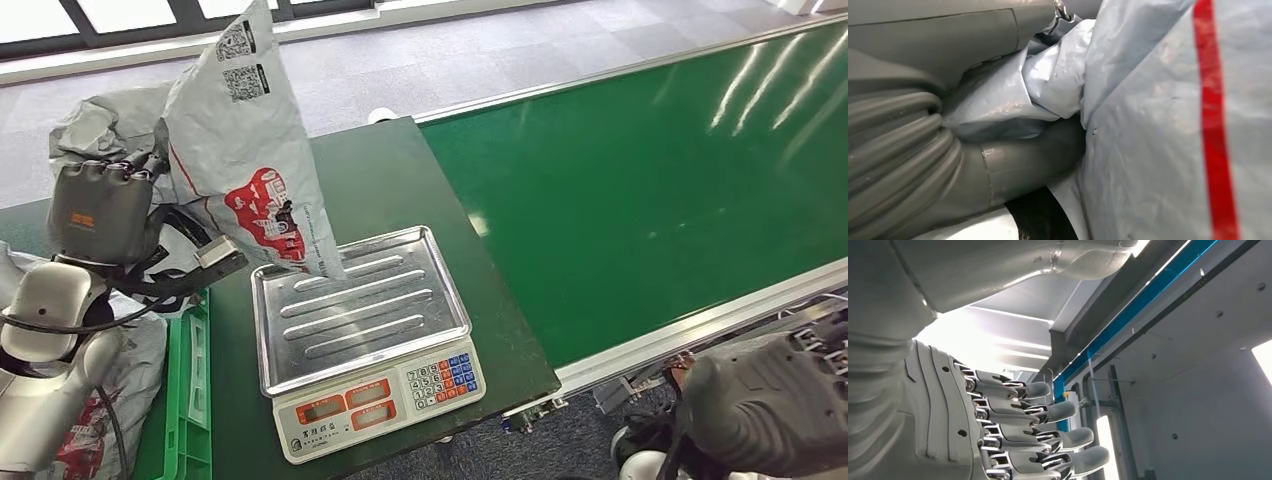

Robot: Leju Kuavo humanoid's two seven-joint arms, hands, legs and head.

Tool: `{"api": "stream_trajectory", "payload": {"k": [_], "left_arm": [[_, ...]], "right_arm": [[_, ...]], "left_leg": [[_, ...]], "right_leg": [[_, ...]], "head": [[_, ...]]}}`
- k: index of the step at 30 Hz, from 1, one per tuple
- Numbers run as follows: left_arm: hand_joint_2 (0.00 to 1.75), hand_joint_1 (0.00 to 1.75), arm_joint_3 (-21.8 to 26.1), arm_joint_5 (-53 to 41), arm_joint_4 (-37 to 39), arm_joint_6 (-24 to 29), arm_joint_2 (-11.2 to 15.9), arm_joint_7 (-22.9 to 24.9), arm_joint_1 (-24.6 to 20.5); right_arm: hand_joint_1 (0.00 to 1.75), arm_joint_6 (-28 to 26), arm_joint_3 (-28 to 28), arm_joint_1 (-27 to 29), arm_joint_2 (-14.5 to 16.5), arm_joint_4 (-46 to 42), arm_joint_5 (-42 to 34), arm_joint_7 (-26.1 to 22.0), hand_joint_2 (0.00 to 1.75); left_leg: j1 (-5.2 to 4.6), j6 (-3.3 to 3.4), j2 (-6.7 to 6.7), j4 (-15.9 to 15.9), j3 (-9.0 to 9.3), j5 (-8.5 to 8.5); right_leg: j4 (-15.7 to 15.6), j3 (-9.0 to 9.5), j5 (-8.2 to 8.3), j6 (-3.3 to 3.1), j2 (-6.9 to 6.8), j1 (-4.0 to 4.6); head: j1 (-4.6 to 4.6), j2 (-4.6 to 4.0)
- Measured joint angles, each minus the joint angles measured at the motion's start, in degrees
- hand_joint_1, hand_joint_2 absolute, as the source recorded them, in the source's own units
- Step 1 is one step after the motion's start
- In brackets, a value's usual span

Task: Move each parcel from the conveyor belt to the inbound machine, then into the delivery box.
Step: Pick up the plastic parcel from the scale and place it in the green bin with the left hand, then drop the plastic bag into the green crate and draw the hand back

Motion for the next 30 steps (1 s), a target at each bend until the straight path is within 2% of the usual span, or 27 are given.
{"api": "stream_trajectory", "payload": {"k": [8,17,26,30], "left_arm": [[1.75,1.75,7.3,-4.3,11.8,2.6,2.1,0.4,-2.4],[1.75,1.75,12.7,-6.5,23.5,1.7,5.3,0.4,-6.2],[1.75,1.75,15.9,-5.5,24.8,-3.9,7.8,-1.7,-6.3],[1.75,1.75,16.8,-2.0,20.8,-11.9,9.7,-3.9,-5.4]], "right_arm": [[0.00,0.0,0.0,-1.5,0.0,1.8,0.5,0.0,1.75],[0.00,0.0,-0.4,-2.0,0.0,2.6,1.1,0.0,1.75],[0.00,0.0,-1.7,-0.9,0.2,2.4,1.5,0.0,1.75],[0.00,0.0,-2.3,0.0,0.5,2.1,1.8,0.0,1.75]], "left_leg": [[0.06,-0.05,0.00,0.0,-0.02,0.04],[0.12,-0.06,0.01,0.0,-0.04,0.04],[0.12,-0.06,-0.01,0.0,-0.10,0.04],[0.12,-0.06,0.02,0.0,-0.10,0.04]], "right_leg": [[0.0,-0.03,0.02,-0.04,0.00,0.08],[0.0,-0.08,0.02,-0.05,0.05,0.09],[0.0,-0.11,0.02,-0.05,0.02,0.09],[0.0,-0.13,0.02,-0.06,0.04,0.10]], "head": [[-0.02,0.00],[-0.01,0.00],[-0.01,0.00],[-0.01,0.00]]}}
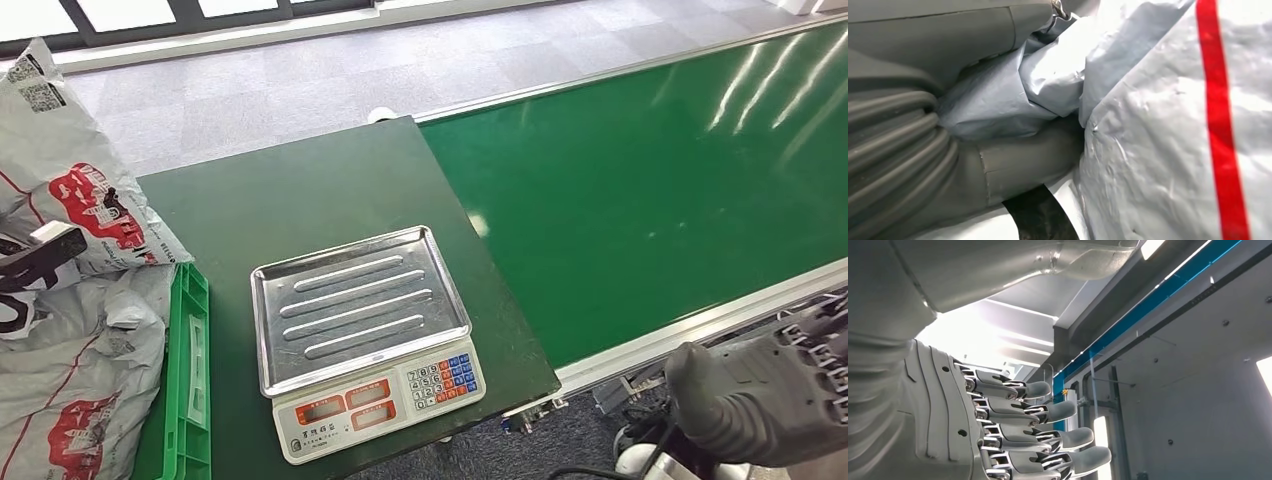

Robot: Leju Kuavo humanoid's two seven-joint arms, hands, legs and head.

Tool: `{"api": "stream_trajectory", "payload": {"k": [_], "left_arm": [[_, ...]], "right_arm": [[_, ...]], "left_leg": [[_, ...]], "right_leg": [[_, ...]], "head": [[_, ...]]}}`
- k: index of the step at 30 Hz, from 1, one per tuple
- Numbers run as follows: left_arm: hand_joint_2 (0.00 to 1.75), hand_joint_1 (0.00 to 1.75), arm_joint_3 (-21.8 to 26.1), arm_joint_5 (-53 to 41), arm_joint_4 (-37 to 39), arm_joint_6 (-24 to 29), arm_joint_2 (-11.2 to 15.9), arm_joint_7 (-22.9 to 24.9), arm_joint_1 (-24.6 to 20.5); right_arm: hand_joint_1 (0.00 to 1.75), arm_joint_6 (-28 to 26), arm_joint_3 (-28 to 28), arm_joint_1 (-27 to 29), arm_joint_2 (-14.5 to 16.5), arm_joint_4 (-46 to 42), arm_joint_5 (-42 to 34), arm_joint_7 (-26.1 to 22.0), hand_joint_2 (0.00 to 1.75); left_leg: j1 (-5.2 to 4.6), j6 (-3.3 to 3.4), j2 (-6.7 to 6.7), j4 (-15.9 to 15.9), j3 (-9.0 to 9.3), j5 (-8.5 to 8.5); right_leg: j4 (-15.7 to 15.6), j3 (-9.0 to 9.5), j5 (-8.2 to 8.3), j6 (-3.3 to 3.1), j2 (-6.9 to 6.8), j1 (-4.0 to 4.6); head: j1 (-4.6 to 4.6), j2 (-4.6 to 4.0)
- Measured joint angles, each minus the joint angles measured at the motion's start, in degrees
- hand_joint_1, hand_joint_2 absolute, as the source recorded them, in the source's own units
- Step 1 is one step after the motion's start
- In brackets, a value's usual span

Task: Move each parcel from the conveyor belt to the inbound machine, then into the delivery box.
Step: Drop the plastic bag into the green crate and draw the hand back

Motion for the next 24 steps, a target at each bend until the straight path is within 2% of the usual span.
{"api": "stream_trajectory", "payload": {"k": [2,6,9,11,14,18,24], "left_arm": [[1.75,1.75,0.7,4.2,-5.7,-7.6,2.3,-1.3,1.3],[1.75,1.75,2.3,14.2,-20.3,-21.8,8.5,-3.1,3.5],[1.75,1.75,4.3,25.1,-32.2,-31.8,14.6,-3.1,4.4],[1.75,1.75,6.1,31.7,-39.0,-36.6,18.5,-2.6,4.5],[1.75,1.75,8.3,35.7,-46.0,-39.0,22.8,-2.2,4.5],[1.75,1.75,9.9,42.4,-51.5,-41.4,27.1,-1.8,4.6],[1.75,1.75,11.1,45.8,-54.9,-42.8,30.6,-1.3,4.4]], "right_arm": [[0.00,0.0,-0.2,0.7,0.3,-0.5,0.2,0.0,1.75],[0.00,0.0,-0.7,2.1,0.8,-1.4,0.2,0.0,1.75],[0.00,0.0,-1.1,2.7,0.9,-1.6,0.0,0.0,1.75],[0.00,0.0,-1.2,3.0,0.9,-1.6,-0.2,0.0,1.75],[0.00,0.0,-1.4,3.2,0.9,-1.6,-0.2,0.0,1.75],[0.00,0.0,-1.5,3.4,0.9,-1.6,-0.6,0.0,1.75],[0.00,0.0,-1.7,3.6,0.9,-1.6,-1.0,0.0,1.75]], "left_leg": [[0.00,-0.02,0.08,0.0,-0.01,-0.01],[0.04,-0.10,0.17,0.0,-0.11,-0.06],[0.09,-0.20,0.21,0.0,-0.15,-0.13],[0.10,-0.23,0.24,0.0,-0.16,-0.15],[0.10,-0.23,0.18,0.0,-0.15,-0.17],[0.11,-0.25,0.16,0.0,-0.14,-0.17],[0.11,-0.28,0.15,0.0,-0.08,-0.16]], "right_leg": [[0.0,-0.05,0.00,-0.01,0.07,0.03],[0.0,-0.14,-0.04,-0.08,0.21,0.18],[0.0,-0.20,-0.09,-0.14,0.28,0.25],[0.0,-0.25,-0.12,-0.19,0.31,0.25],[0.0,-0.21,-0.18,-0.26,0.20,0.26],[0.0,-0.19,-0.20,-0.30,0.16,0.29],[0.0,-0.14,-0.19,-0.31,0.15,0.29]], "head": [[0.00,0.00],[0.00,0.00],[0.00,0.00],[-0.01,-0.01],[-0.01,0.00],[-0.02,0.00],[-0.01,0.00]]}}
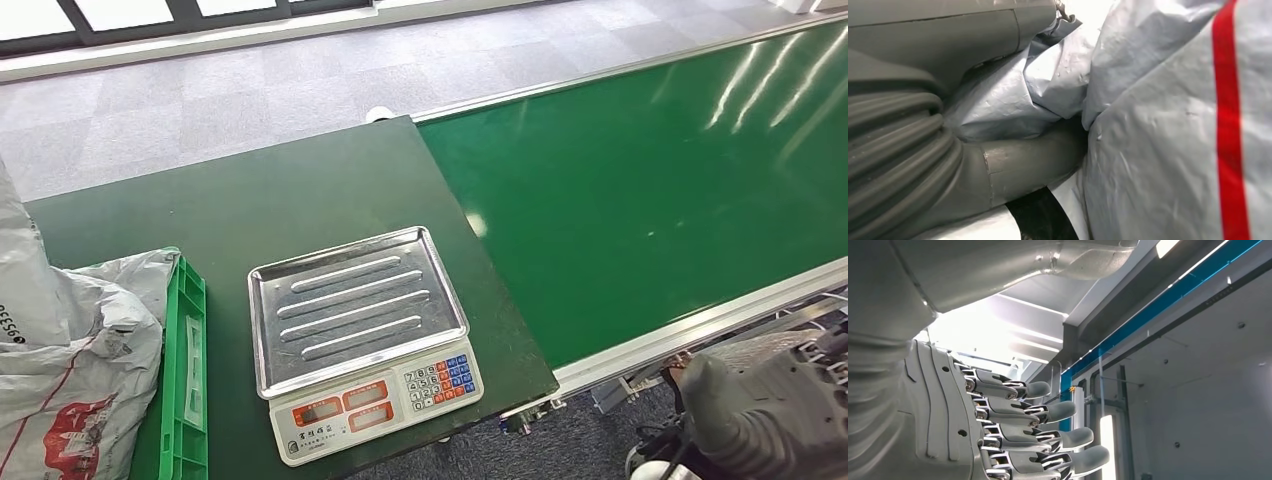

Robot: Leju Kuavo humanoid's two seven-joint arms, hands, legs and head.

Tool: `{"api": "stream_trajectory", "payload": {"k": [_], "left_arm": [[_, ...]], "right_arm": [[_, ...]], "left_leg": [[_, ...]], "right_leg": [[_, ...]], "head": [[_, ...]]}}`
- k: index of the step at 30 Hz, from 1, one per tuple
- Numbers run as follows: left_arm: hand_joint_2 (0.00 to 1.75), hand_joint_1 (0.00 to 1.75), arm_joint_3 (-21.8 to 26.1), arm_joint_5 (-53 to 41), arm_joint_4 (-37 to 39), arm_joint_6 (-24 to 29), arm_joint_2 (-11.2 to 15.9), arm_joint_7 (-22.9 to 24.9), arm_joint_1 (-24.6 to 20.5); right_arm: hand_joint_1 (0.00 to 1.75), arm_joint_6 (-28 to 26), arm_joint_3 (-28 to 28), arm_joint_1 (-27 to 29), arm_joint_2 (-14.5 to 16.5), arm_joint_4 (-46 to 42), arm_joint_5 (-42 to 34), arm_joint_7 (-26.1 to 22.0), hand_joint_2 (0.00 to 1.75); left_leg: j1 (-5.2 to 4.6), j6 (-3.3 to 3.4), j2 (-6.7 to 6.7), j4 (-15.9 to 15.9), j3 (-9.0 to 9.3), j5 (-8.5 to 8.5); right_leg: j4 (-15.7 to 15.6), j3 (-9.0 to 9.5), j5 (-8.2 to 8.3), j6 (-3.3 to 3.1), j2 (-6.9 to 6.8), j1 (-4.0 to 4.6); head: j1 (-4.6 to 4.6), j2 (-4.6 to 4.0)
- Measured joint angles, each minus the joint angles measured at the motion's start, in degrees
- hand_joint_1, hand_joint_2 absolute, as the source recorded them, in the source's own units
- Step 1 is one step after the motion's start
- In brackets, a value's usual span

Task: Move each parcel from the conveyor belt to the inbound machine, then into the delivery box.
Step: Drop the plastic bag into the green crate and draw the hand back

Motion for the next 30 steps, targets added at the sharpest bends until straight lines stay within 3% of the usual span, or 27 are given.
{"api": "stream_trajectory", "payload": {"k": [8,12,15,17,20,24,30], "left_arm": [[1.75,1.75,0.3,1.1,-1.3,-0.7,1.6,0.4,-0.1],[1.75,1.75,0.3,10.7,-2.5,-4.4,5.3,3.9,0.3],[1.75,1.75,1.4,15.5,-4.5,-1.1,9.8,5.2,7.0],[1.75,1.75,2.7,10.4,-5.3,3.5,10.8,3.3,14.7],[1.75,1.75,2.6,-0.7,-4.2,7.9,8.5,-0.2,22.9],[1.75,1.75,0.0,-9.7,0.5,10.9,3.3,-1.8,28.7],[1.75,1.75,-4.0,-19.5,12.2,17.8,-5.8,-3.7,30.7]], "right_arm": [[0.00,0.0,0.0,0.0,0.0,0.0,-0.1,0.0,1.75],[0.00,0.0,0.0,0.4,0.0,0.0,-1.2,0.0,1.75],[0.00,0.0,0.0,0.9,0.0,0.1,-1.8,0.0,1.75],[0.00,0.0,0.0,1.2,0.0,0.3,-1.5,0.0,1.75],[0.00,0.0,0.4,1.8,-0.2,0.9,-1.2,0.0,1.75],[0.00,0.0,1.4,1.7,-0.6,2.4,-1.5,0.0,1.75],[0.00,0.0,3.2,0.9,-0.7,4.0,0.0,0.0,1.75]], "left_leg": [[0.00,-0.04,-0.02,0.0,0.01,0.02],[0.03,-0.10,0.05,0.0,0.01,-0.02],[-0.07,-0.11,0.08,-0.1,0.19,-0.10],[-0.11,-0.11,0.05,-0.1,0.35,-0.17],[-0.04,-0.16,-0.05,-0.1,0.40,-0.25],[-0.04,-0.17,-0.02,-0.1,0.44,-0.22],[-0.06,-0.14,-0.06,-0.1,0.45,-0.17]], "right_leg": [[0.0,0.04,0.01,-0.01,0.00,0.00],[0.0,0.01,0.00,-0.02,0.05,0.01],[0.0,0.08,-0.10,-0.05,0.09,-0.09],[0.0,0.17,-0.26,-0.06,0.07,-0.15],[0.0,0.27,-0.37,-0.07,-0.08,-0.11],[0.0,0.40,-0.26,-0.11,-0.07,-0.08],[0.0,0.40,-0.21,-0.13,-0.11,-0.08]], "head": [[0.00,0.01],[0.00,0.01],[0.00,-0.01],[-0.01,-0.01],[0.01,0.01],[-0.01,0.01],[0.01,0.01]]}}
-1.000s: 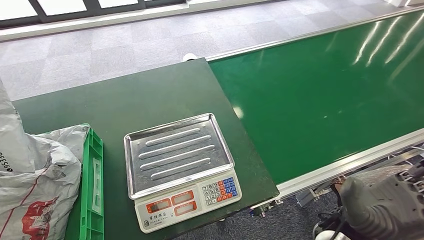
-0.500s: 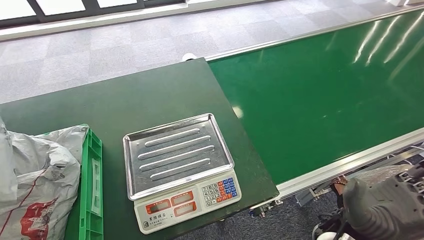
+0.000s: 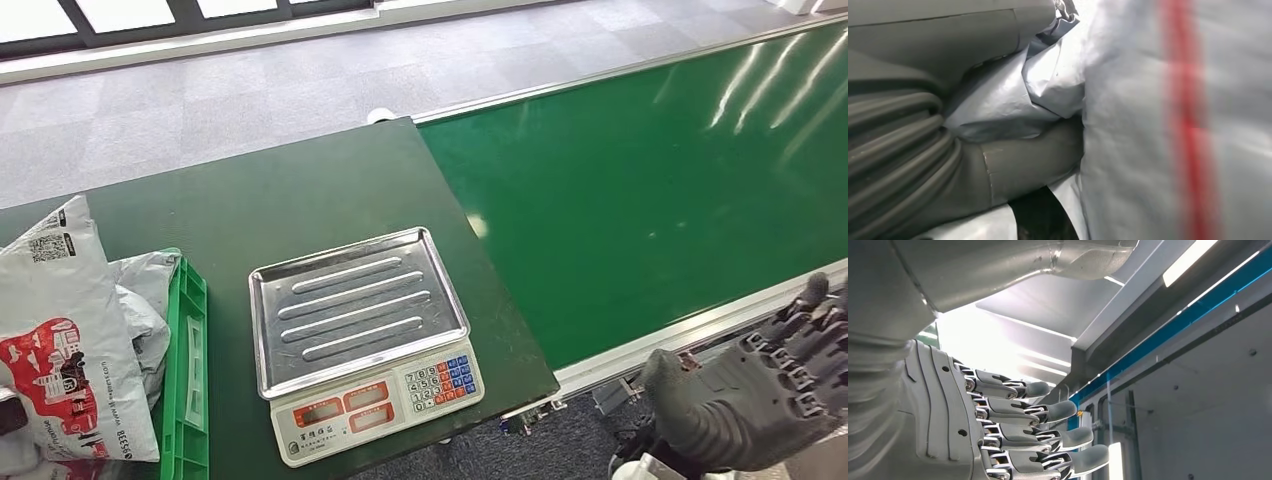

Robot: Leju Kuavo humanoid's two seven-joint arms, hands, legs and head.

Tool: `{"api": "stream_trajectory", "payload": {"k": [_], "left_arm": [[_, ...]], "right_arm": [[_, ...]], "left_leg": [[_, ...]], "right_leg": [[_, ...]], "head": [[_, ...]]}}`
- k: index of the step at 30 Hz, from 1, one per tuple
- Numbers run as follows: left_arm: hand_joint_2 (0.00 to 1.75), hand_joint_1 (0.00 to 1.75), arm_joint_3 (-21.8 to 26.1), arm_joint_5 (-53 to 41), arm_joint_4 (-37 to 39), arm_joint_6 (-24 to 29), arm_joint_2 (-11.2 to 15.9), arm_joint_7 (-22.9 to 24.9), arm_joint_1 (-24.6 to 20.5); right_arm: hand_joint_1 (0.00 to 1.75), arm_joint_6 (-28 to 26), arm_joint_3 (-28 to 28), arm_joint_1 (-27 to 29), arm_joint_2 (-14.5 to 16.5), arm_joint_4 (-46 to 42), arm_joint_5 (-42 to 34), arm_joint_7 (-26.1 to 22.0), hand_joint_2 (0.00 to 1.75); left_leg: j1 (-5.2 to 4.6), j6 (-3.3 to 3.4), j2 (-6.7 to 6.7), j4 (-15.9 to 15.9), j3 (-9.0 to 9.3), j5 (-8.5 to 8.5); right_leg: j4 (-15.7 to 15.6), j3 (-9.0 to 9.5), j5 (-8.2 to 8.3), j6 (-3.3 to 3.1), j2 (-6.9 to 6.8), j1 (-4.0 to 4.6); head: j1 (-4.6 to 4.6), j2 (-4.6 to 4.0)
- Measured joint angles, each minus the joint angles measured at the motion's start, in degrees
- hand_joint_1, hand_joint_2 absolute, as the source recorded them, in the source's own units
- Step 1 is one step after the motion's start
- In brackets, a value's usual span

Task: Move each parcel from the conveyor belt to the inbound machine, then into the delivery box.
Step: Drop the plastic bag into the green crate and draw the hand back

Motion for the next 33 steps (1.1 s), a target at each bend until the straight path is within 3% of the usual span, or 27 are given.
{"api": "stream_trajectory", "payload": {"k": [6,13,15,17,19,22,25,30,33], "left_arm": [[1.75,1.75,-2.0,-1.9,7.1,1.8,-6.5,-0.4,-1.0],[1.75,1.75,-3.1,-2.2,10.0,2.2,-9.5,-0.3,-1.9],[1.75,0.87,-3.2,-2.9,10.7,2.9,-10.2,-0.3,-2.1],[0.87,0.00,-3.4,-4.5,12.3,4.9,-11.6,-0.3,-2.8],[0.00,0.00,-3.6,-6.3,14.7,8.1,-13.8,-0.3,-4.0],[0.00,0.00,-3.6,-5.9,17.3,13.4,-17.5,-0.3,-5.8],[0.00,0.00,-2.3,2.0,16.3,19.4,-22.4,-1.9,-5.8],[0.00,0.00,2.4,23.8,4.0,25.3,-34.3,-9.8,1.9],[0.00,0.00,2.4,28.5,-3.5,34.9,-40.4,-16.4,6.9]], "right_arm": [[0.00,0.0,0.6,0.0,0.0,0.4,0.3,0.0,1.75],[0.00,0.0,1.0,0.0,0.0,0.5,0.5,0.0,1.75],[0.00,0.0,1.2,0.0,0.0,0.6,0.8,0.0,1.75],[0.00,0.0,1.3,0.0,0.0,0.8,1.3,0.0,1.75],[0.00,0.0,1.4,0.0,0.1,0.9,1.8,0.0,1.75],[0.00,0.0,1.5,0.0,0.1,1.0,2.2,0.0,1.75],[0.00,0.0,1.5,0.4,0.4,0.8,2.2,0.0,1.75],[0.00,0.0,1.5,1.2,1.0,0.1,1.5,0.0,1.75],[0.00,0.0,1.9,1.0,1.0,0.0,-0.1,0.0,1.75]], "left_leg": [[-0.01,0.01,-0.03,0.0,-0.02,-0.01],[0.01,0.01,-0.03,0.0,-0.01,0.00],[0.01,0.00,-0.03,0.0,0.00,0.00],[0.01,0.02,-0.07,0.0,0.01,0.02],[0.00,0.05,-0.14,0.0,0.00,0.05],[-0.01,0.08,-0.19,0.0,-0.02,0.09],[-0.06,0.09,-0.19,0.0,-0.02,0.10],[-0.21,0.27,0.03,0.1,-0.01,-0.06],[-0.24,0.36,0.07,0.1,-0.03,-0.15]], "right_leg": [[0.0,-0.01,0.00,0.00,-0.02,-0.01],[0.0,-0.01,0.00,0.00,-0.01,0.01],[0.0,-0.02,0.00,0.00,-0.01,0.02],[0.0,-0.03,-0.01,0.00,-0.09,0.01],[0.0,-0.02,-0.01,0.01,-0.21,0.01],[0.0,0.03,0.03,0.04,-0.26,0.00],[0.0,0.08,0.10,0.10,-0.24,-0.07],[0.0,0.02,0.09,0.18,-0.03,-0.23],[0.0,0.00,0.03,0.27,0.02,-0.25]], "head": [[0.00,0.00],[-0.01,0.00],[-0.01,0.00],[-0.01,0.00],[-0.01,0.00],[-0.01,0.00],[-0.01,0.00],[0.01,0.00],[0.01,-0.01]]}}
